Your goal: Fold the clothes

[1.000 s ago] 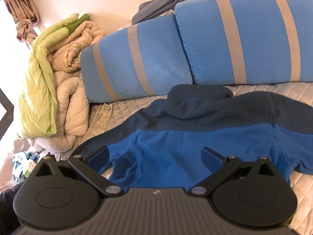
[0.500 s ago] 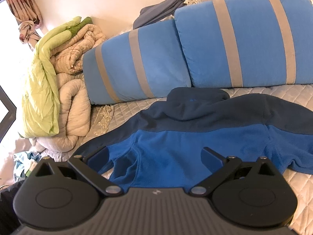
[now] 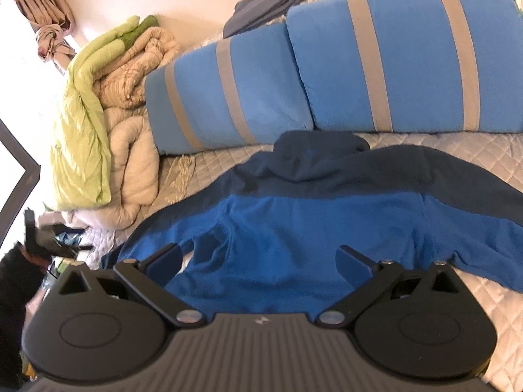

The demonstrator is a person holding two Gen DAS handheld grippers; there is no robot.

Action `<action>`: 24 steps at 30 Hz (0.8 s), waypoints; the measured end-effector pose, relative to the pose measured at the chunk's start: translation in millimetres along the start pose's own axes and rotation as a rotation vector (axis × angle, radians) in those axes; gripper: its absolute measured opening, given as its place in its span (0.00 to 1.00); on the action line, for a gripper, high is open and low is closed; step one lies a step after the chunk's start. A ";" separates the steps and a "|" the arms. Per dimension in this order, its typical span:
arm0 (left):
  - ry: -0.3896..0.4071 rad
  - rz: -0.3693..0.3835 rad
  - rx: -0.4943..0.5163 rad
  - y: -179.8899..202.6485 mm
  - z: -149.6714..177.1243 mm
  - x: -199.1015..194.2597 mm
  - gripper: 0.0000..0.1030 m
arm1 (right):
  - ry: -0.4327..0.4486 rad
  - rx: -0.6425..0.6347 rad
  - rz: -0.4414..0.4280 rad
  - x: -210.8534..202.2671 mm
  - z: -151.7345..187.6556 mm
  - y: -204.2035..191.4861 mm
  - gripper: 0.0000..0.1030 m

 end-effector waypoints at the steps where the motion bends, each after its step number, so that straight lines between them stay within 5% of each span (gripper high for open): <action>1: 0.007 0.000 -0.014 -8.2 -3.1 -15.1 0.77 | 0.003 -0.011 0.004 -8.0 -0.1 2.8 1.00; 7: 0.077 0.009 -0.080 -53.7 -16.1 -103.3 0.77 | 0.142 -0.083 0.055 -91.0 -20.9 37.0 1.00; 12: 0.232 -0.018 -0.228 -76.4 -43.3 -142.6 0.78 | 0.287 -0.024 0.136 -151.1 -52.5 96.8 1.00; 17: 0.379 0.027 -0.391 -69.9 -90.0 -141.5 0.78 | 0.368 0.034 0.260 -184.0 -84.8 157.1 1.00; 24: 0.437 0.126 -0.301 4.0 -170.0 -90.6 0.79 | 0.469 0.062 0.386 -215.5 -115.3 203.9 1.00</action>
Point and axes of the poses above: each gripper's, at about its wrist camera, not at the fingertips, and x roughly the way its jaws point, y to its right, z to its underside, the point moved 8 cm from there along x, roughly the way its jaws point, and after that the axes turned 1 degree about -x, right-handed, at the moved point
